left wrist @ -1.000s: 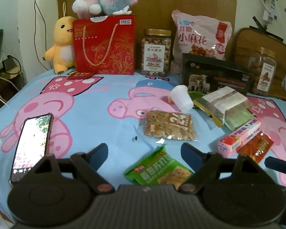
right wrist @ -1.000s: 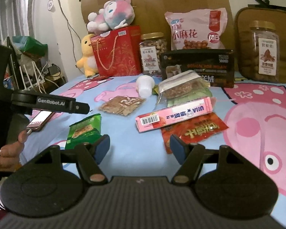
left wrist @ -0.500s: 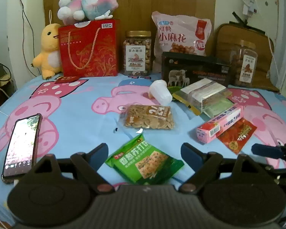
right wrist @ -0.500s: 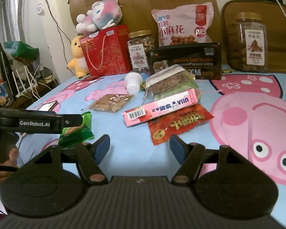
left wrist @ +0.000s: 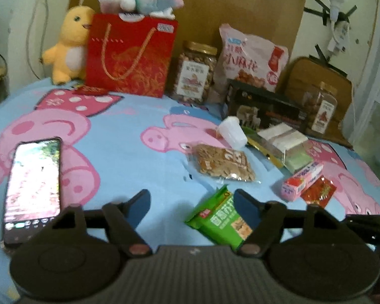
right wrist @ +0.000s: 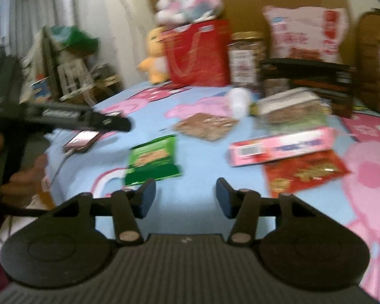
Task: Organize snacks
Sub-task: 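Close the left tool on the green snack bag and lift it, then carry the green bag into the black box and open the left tool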
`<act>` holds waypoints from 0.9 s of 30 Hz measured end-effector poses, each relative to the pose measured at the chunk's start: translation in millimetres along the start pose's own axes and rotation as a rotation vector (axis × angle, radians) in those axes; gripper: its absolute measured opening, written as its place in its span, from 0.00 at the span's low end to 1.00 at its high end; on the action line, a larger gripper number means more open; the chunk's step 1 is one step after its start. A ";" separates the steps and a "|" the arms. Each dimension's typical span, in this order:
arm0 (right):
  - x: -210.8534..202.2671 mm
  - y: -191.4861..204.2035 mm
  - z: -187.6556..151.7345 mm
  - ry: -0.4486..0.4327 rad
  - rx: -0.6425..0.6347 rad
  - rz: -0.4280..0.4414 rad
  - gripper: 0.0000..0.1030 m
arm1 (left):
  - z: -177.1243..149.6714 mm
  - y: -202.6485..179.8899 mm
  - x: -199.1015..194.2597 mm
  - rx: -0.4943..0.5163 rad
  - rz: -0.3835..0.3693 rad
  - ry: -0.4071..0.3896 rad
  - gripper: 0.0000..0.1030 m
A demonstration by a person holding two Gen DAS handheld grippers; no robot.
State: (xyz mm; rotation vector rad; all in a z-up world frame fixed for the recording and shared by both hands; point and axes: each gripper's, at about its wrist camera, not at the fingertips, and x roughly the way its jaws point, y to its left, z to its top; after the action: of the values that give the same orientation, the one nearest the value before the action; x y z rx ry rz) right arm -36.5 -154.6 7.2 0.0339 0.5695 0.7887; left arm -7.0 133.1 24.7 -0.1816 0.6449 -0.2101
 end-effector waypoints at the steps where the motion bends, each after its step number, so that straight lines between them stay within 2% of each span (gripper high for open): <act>1: 4.3 3.4 0.7 0.016 -0.017 0.019 0.46 | 0.0 0.9 4.5 -0.001 -0.023 0.014 0.64; 3: 10.8 6.9 2.2 0.041 -0.037 0.044 0.41 | -1.2 -0.2 14.3 0.006 -0.076 0.045 0.63; 5: 19.3 10.1 4.6 0.074 -0.058 0.064 0.35 | -5.0 -4.9 25.9 0.021 -0.089 0.079 0.61; 12: 25.9 8.4 10.1 0.072 -0.071 0.040 0.34 | -15.1 -22.3 25.8 -0.017 -0.209 0.097 0.62; 14: 22.2 6.7 11.2 0.057 -0.081 0.005 0.35 | -16.0 -22.7 22.8 -0.030 -0.248 0.103 0.64; 16: 17.4 2.9 11.9 0.033 -0.086 -0.025 0.35 | -14.5 -19.0 20.3 -0.052 -0.252 0.094 0.70; 20: 9.8 -5.5 11.8 0.019 -0.062 -0.019 0.36 | -8.0 -3.9 19.2 -0.115 -0.221 0.079 0.71; 22: 10.5 -4.0 10.3 0.029 -0.068 -0.007 0.42 | -4.9 -1.8 22.7 -0.136 -0.230 0.088 0.71; 23: 11.5 -2.5 9.6 0.033 -0.072 -0.003 0.48 | -4.2 -2.9 24.6 -0.137 -0.235 0.094 0.70; 24: 13.4 -1.0 9.2 0.036 -0.076 0.001 0.50 | -4.0 -5.9 27.3 -0.129 -0.234 0.101 0.68; 27: 22.5 1.2 10.1 0.054 -0.093 -0.004 0.50 | -6.7 -17.7 34.3 -0.092 -0.220 0.118 0.60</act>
State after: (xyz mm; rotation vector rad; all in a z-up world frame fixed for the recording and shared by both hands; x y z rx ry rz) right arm -19.6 -136.7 5.5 -0.0743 0.5832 0.8136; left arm 13.2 106.8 3.8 -0.3316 0.7523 -0.4058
